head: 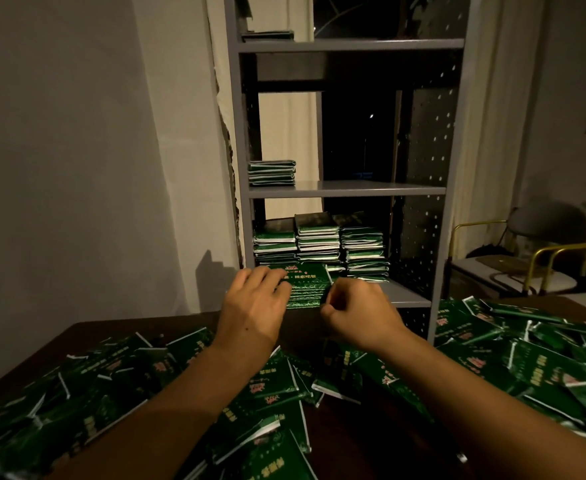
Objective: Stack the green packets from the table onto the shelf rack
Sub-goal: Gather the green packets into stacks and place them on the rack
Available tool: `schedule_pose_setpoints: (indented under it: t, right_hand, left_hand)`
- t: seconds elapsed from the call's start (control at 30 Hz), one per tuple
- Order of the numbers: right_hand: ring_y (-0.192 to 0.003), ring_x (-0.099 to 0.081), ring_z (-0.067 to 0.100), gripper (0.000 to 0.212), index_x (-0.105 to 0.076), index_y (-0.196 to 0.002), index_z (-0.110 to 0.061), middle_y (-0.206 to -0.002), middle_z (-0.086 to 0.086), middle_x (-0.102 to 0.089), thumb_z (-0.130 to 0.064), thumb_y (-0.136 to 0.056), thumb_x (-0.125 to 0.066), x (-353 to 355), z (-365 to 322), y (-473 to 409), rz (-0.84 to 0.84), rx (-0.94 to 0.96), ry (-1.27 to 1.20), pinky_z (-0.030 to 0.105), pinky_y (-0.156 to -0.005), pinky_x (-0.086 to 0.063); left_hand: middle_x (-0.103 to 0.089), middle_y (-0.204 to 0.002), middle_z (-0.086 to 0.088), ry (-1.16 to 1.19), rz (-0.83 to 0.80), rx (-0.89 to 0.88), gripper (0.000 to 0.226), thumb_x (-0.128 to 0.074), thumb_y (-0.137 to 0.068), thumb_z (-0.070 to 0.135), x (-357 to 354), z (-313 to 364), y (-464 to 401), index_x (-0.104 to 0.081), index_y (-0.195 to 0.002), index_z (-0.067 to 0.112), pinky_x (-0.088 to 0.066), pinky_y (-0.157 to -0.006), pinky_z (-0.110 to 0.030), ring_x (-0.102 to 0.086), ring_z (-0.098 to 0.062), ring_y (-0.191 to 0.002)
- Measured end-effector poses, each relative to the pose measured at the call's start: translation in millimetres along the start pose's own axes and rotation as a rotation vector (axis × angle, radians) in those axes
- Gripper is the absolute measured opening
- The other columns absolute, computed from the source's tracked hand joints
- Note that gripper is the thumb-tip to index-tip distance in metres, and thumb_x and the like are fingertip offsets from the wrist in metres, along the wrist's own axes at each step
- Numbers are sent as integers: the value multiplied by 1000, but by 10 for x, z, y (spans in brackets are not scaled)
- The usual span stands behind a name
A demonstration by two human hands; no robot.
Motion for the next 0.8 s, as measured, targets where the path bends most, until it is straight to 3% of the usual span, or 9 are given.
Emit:
schedule_pose_setpoints:
  t: [0.1, 0.33, 0.5, 0.7, 0.8]
  right_hand:
    - [-82, -64, 11, 14, -56, -83, -31, -89, -7, -64, -30, -93, -66, 60, -11, 110, -22, 4, -29, 31, -73, -57]
    - [-77, -64, 9, 13, -59, -82, -28, -84, -6, -66, -27, -92, -68, 223, -103, 489, -43, 0, -56, 32, -74, -58]
    - [-81, -65, 9, 10, -62, -84, -28, -87, -6, -67, -28, -92, -68, 279, -200, 727, -86, -15, -67, 35, -81, -59]
    - [-85, -63, 6, 10, -63, -84, -28, -88, -8, -66, -25, -92, -67, 215, -215, 867, -168, 2, -93, 27, -78, -52]
    - [-84, -63, 6, 9, -65, -84, -25, -87, -7, -67, -22, -93, -66, 199, -226, 901, -224, 22, -115, 22, -73, -48]
  left_hand:
    - [-69, -116, -9, 22, -28, 41, 40, -89, -56, 7, 138, 44, 82, -73, -93, 11, -45, -93, -41, -65, -29, -107]
    - [-64, -87, -5, 89, -10, 86, 29, -86, -61, 4, 524, 115, 369, -70, -84, 11, -48, -70, -38, -60, -26, -79]
    - [-62, -78, -5, 121, -56, 112, 26, -84, -61, 1, 720, 202, 532, -69, -80, 12, -49, -63, -35, -60, -25, -70]
    - [-62, -105, -4, 200, -177, 105, 18, -58, -93, 14, 754, 316, 627, -64, -110, 14, -47, -87, -32, -59, -22, -97]
    - [-61, -101, -4, 275, -163, 110, 14, -55, -93, 11, 764, 343, 658, -65, -103, 14, -47, -84, -32, -58, -22, -93]
Point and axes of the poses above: each hand's wrist, its own y-axis away from the middle knuckle, its own x-axis out of the back of the hand, z = x × y, the point moved 2 cm from there along -y, towards the middle knuckle
